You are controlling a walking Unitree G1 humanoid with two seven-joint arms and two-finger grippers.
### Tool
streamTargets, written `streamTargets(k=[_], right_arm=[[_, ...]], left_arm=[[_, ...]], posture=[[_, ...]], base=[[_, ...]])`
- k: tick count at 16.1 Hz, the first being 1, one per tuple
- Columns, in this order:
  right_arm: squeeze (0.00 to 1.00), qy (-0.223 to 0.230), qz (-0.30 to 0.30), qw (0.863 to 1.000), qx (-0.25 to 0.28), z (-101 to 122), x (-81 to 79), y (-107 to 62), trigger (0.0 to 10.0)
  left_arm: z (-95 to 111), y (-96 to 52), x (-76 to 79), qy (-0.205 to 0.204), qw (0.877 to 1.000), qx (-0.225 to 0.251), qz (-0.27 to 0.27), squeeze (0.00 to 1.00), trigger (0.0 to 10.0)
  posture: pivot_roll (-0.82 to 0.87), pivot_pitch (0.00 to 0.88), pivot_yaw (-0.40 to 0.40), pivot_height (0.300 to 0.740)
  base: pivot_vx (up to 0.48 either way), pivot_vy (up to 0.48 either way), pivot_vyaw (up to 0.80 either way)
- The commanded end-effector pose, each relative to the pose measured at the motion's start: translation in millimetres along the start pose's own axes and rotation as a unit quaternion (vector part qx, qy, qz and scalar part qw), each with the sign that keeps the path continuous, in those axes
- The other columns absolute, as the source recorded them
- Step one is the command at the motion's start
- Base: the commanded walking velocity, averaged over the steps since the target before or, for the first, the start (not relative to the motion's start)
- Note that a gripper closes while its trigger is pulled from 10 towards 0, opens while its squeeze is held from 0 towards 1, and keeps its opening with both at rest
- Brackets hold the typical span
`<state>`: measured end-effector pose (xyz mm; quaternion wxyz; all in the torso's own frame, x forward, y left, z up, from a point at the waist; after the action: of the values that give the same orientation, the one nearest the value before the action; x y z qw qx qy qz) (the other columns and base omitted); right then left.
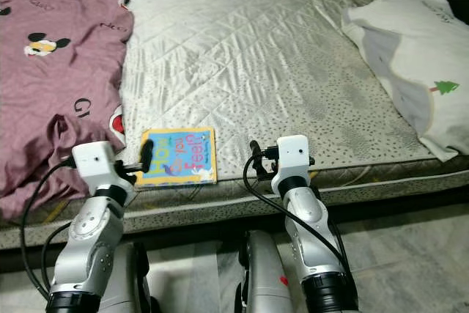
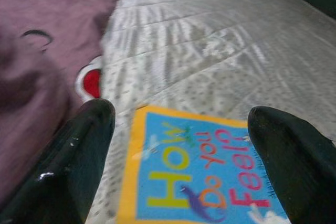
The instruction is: Clean up the room
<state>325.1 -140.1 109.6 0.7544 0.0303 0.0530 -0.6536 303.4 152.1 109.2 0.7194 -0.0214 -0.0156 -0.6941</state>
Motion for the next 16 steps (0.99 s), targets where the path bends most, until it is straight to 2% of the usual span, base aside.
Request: streamTargets(k=[1,4,5,7,10,13,16], right_arm=[[0.00,0.003,-0.005,1.000,-0.008,-5.3,3.6,-2.2,10.0],[0.00,0.002,-0.006,1.000,-0.016,-8.3,5.8,-4.0,10.0],[0.00,0.002,-0.006,1.000,-0.016,-8.4,6.4,-4.3,10.0],[0.00,-0.004,-0.010,1.000,-0.020,-9.1,10.5,-5.0,10.0],[0.00,-0.026,-0.020,0.999,-0.011,-3.1,19.3,-7.9,10.0],[0.00,-0.040,-0.024,0.999,-0.003,3.7,26.6,-13.5,10.0],[0.00,-0.069,-0.018,0.997,0.003,12.6,31.7,-36.7,10.0]], left_arm=[[-9.5,-2.0,-3.9,-0.005,1.000,-0.023,0.016,0.00,10.0],[-11.0,-4.6,-25.4,-0.050,0.995,-0.031,0.082,0.00,10.0],[-12.1,-5.4,-27.7,-0.053,0.994,-0.034,0.087,0.00,10.0],[-23.6,-9.5,-44.1,-0.061,0.989,-0.063,0.116,0.00,10.0],[-26.3,2.3,-59.2,-0.075,0.988,-0.074,0.113,0.00,10.0],[-26.5,13.3,-66.1,-0.086,0.987,-0.081,0.106,0.00,10.0],[-27.9,28.2,-56.7,-0.100,0.989,-0.089,0.063,0.00,10.0]], posture=[[-0.05,0.151,-0.039,0.519],[-0.05,0.154,-0.040,0.514],[-0.05,0.155,-0.041,0.514],[-0.05,0.167,-0.046,0.514],[-0.07,0.180,-0.053,0.514],[-0.09,0.192,-0.056,0.514],[-0.15,0.205,-0.062,0.514]], base=[[0.000,0.000,0.00],[0.000,0.000,0.00],[0.000,0.000,0.00],[0.000,0.000,0.00],[0.000,0.000,0.00],[0.000,0.000,0.00],[0.000,0.000,0.00]])
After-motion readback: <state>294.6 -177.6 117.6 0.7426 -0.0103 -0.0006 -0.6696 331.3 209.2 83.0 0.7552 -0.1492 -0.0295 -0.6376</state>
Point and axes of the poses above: a point about 5 cm out from each wrist's last joint towards the gripper, its own y axis pointing out of the wrist towards the gripper, its own z axis along the axis of the wrist's last joint, x = y × z, the point moved 1 cm from there along y, pointing out of the wrist towards the gripper, and after that the axes turned 10 degrees about y, right-handed, at the moved point
